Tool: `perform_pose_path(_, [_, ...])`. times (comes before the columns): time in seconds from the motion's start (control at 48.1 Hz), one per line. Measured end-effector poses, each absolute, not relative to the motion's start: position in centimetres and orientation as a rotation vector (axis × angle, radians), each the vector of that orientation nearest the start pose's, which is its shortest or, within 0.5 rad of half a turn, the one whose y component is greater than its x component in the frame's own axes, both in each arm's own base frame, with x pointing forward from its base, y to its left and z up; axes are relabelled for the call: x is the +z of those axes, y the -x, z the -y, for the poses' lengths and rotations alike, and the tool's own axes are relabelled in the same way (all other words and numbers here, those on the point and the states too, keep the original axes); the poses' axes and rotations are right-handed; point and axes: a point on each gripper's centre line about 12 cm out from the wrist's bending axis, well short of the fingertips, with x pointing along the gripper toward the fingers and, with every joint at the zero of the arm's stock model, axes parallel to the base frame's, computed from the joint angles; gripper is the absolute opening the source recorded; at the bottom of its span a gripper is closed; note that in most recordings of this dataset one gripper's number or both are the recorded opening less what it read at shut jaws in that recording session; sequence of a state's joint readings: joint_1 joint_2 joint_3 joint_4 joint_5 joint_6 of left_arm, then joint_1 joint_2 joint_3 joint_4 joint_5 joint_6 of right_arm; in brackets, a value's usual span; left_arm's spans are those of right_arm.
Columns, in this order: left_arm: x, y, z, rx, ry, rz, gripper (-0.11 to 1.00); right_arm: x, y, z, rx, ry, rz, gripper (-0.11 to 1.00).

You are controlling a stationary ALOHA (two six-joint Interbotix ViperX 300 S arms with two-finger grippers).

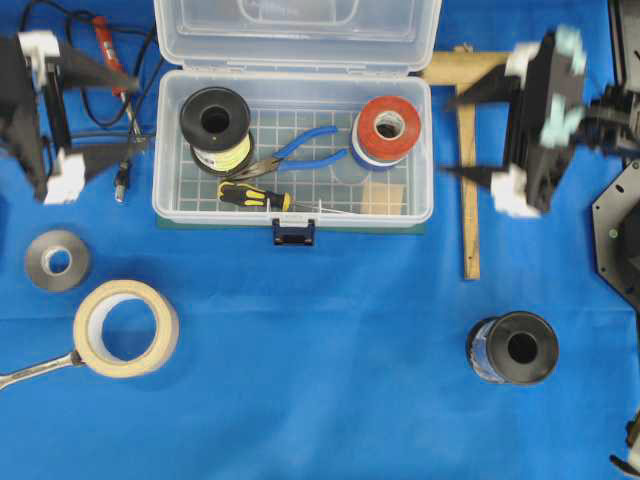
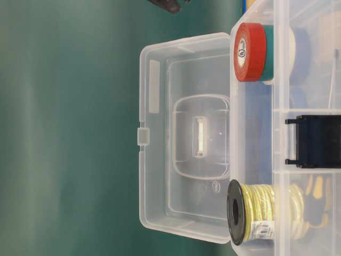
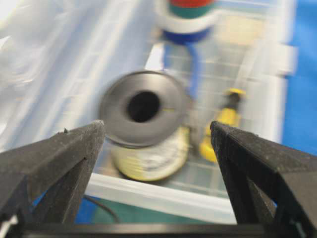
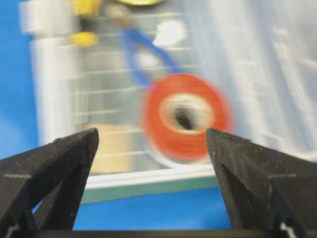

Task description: Open the tool box with both arms.

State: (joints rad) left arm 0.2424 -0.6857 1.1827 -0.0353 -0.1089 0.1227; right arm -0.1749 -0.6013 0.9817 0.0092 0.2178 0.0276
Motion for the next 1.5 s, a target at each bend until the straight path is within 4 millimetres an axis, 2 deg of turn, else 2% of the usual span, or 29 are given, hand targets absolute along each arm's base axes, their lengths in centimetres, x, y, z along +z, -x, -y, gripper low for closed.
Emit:
perform_pose_path(0.187, [20.3,-22.3,-3.6,0.142,-0.05,-0.443,0.9,22.8,-25.3,2.4,-0.102,-0.072,-0.62,0.85])
perform_pose_path(0.353, [20.3,-21.9,-3.1,0.116,-0.064,-0.455,0.9,22.5,-24.9,2.3,-0.1,-0.071,-0.642,0.85])
perform_pose_path(0.499, [20.6,-20.5,-2.9,0.117,-0.068,-0.421,0.9,22.3,-23.4,2.1,-0.099,-0.073,-0.645,0.85])
perform_pose_path(0.686, [19.9,-18.3,-2.6,0.121,-0.06,-0.389,0.9,21.7,-20.6,1.8,-0.099,-0.089,-0.583,0.85])
perform_pose_path(0.998, [18.9,-16.0,-2.3,0.125,-0.059,-0.33,0.9,18.9,-17.8,1.4,-0.111,-0.182,-0.493,0.85])
perform_pose_path(1.288, [18.4,-15.7,-2.2,0.133,-0.019,-0.318,0.9,17.5,-17.4,1.4,-0.123,-0.214,-0.513,0.85])
perform_pose_path(1.496, [18.1,-15.7,-2.2,0.134,-0.014,-0.321,0.9,17.3,-17.5,1.4,-0.126,-0.215,-0.517,0.85])
